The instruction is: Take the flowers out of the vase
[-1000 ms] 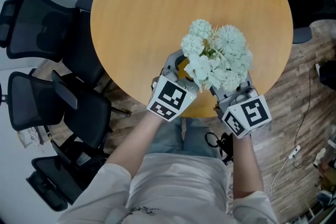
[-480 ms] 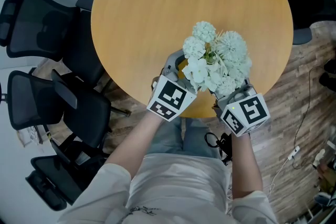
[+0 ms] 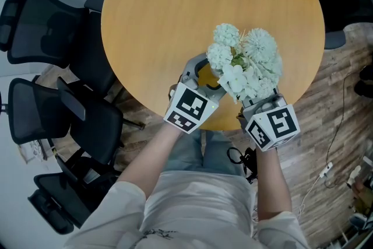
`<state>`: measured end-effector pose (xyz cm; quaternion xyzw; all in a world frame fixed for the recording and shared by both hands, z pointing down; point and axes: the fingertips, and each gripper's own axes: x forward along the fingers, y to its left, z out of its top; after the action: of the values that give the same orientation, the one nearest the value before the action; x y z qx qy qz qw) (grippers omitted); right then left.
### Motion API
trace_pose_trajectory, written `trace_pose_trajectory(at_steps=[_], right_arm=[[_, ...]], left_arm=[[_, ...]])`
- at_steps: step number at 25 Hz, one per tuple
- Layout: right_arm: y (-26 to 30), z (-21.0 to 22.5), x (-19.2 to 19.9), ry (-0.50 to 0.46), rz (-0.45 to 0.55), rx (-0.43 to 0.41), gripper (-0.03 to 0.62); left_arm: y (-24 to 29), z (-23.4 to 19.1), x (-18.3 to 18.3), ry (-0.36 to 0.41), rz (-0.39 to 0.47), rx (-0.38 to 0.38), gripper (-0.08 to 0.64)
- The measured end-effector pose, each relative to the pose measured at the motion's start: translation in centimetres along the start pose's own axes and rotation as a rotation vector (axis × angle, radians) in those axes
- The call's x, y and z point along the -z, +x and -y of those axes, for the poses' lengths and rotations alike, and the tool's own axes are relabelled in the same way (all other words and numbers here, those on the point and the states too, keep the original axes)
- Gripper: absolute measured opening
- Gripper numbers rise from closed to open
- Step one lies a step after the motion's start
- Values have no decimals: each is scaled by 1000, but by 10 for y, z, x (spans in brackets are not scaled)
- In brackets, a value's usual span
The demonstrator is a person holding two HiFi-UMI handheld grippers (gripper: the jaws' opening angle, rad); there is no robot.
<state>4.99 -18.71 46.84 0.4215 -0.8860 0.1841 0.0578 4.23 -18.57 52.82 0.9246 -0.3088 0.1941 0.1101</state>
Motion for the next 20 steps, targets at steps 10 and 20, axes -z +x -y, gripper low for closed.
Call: trace_pose_trajectory(at_steps=[10,20], right_arm=[[-4,-4,-2,32,-12,-7,57],[-8,-6,-10,49,2,2,51]], left_arm=[[-2,2,2,-8,1,4,314],[-3,2,3,-10,2,6,316]])
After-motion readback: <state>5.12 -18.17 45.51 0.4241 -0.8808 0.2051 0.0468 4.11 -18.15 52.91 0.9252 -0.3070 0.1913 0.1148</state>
